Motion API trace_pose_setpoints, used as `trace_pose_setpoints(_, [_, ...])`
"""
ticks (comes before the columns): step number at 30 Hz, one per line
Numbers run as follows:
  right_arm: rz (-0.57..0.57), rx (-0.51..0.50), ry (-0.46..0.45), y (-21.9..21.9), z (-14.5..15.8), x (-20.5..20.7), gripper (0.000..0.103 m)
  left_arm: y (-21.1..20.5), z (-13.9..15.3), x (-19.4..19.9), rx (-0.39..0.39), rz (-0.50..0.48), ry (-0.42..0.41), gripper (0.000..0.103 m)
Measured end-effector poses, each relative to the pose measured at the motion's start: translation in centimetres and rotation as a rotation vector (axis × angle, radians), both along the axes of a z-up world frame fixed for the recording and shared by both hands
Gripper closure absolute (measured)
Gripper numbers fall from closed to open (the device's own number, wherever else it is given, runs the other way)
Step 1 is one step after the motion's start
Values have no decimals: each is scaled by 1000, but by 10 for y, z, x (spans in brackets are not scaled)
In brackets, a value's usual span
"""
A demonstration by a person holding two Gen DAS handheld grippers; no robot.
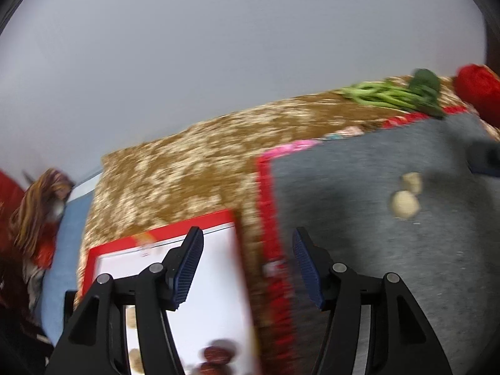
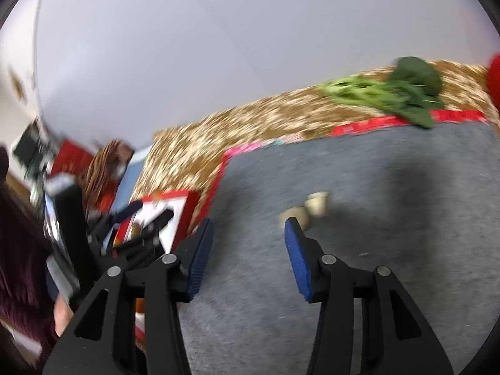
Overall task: Organize fruits
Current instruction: 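Move both open tools over the grey mat toward the last beige pieces, then grasp a beige piece with the left tool while the right tool grasps the other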
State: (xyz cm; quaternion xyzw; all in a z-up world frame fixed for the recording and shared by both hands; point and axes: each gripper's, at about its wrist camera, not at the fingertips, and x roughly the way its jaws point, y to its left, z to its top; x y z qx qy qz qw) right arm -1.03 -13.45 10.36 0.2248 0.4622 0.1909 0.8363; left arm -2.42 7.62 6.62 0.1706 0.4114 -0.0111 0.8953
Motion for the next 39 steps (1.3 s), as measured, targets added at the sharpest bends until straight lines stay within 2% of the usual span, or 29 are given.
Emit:
trace_pose_setpoints(5, [-143,43,48,-41,-5,6,53,-35,-5,1,-98,-106,29,43])
trace_pose_setpoints(8, [-209,63,105,-56,-15,7,53,-54,-12,4,-115,-146,43,42])
trace_pose_setpoints(10, [-229,96,146,-62,-22,10,53,-63,-16,6,-111,-156,41,42])
trace_pose_setpoints(13, [-253,93,172,-65,-26,9,53,-75,-25,13,-119,-174,66,42])
trace_pose_setpoints(17, [-271,103,197,-71,-33,11,53,-86,-33,19,-164,-202,97,42])
trace_pose_setpoints(21, [-276,112,211,-77,-35,8,53,-94,-37,21,-191,-230,113,42])
trace_pose_setpoints(27, [-266,105,210,-78,-35,6,53,-97,-48,21,-213,-241,182,42])
trace_pose_setpoints(28, [-267,103,209,-76,-35,7,53,-97,-49,21,-221,-239,184,46])
trace_pose_setpoints(31, [-271,102,213,-75,-37,8,53,-95,-47,21,-271,-252,190,71])
trace_pose_setpoints(32, [-271,101,214,-75,-37,9,53,-94,-45,21,-294,-251,192,71])
trace_pose_setpoints(39, [-268,81,219,-69,-41,11,53,-83,-37,19,-316,-225,197,72])
